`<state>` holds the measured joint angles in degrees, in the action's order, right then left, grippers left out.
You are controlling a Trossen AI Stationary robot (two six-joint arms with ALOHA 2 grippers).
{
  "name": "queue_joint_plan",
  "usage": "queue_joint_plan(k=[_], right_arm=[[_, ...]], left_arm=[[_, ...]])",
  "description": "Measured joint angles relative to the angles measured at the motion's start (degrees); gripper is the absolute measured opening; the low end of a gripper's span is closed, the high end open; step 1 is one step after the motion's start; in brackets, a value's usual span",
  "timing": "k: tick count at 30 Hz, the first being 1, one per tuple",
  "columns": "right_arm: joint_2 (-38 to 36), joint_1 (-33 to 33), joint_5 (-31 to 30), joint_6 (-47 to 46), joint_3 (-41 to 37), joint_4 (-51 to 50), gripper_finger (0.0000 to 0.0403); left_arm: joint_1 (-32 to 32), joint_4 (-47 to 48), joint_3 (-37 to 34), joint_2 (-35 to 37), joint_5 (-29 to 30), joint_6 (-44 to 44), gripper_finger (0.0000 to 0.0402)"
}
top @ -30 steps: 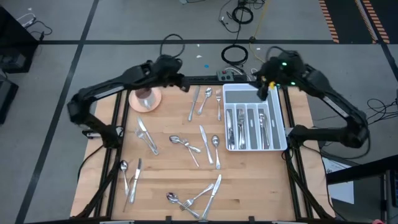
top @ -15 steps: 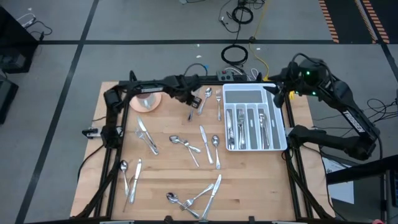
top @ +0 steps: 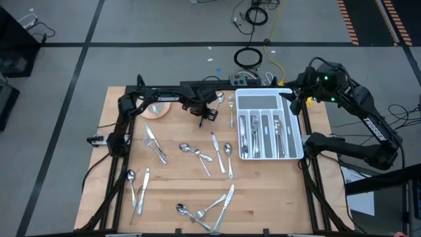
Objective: Sort silverware
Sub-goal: Put the knife into the silverware rack
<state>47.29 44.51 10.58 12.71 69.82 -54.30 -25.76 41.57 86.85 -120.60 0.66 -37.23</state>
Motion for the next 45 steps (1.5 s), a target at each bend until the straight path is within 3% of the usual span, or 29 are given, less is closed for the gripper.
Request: queue_joint_plan(k=[7,12,22,30,39,45], right_arm=[[0.0,0.0,0.0,-0.1,0.0,-2.1,0.0203],[0.0,0.0,0.0,-0.8,0.0,-2.2,0.0203],[0.0,0.0,0.0,-0.2,0.0,-2.2,0.0203],[0.0,0.0,0.0,0.2,-0.1,-2.2,0.0203],[0.6,0.0,0.0,-0.5,-0.1,-4.4,0.0204],[1.1,0.0,0.0,0.1,-0.1,-7.2,0.0212]], left_arm=[[0.9,-0.1,0.4,-4.0,-1.3,0.0,0.0115],[1.5,0.7,0.6,-5.5,-2.8,1.2,0.0023],[2.3,3.8,0.0,-1.9,-0.4,1.5,0.0022],[2.3,12.2,-0.4,1.2,-0.2,0.1,0.0001],[3.2,10.8,-0.1,3.4,0.6,0.0,0.0001],[3.2,9.3,-0.1,3.4,-2.2,0.0,0.0039]])
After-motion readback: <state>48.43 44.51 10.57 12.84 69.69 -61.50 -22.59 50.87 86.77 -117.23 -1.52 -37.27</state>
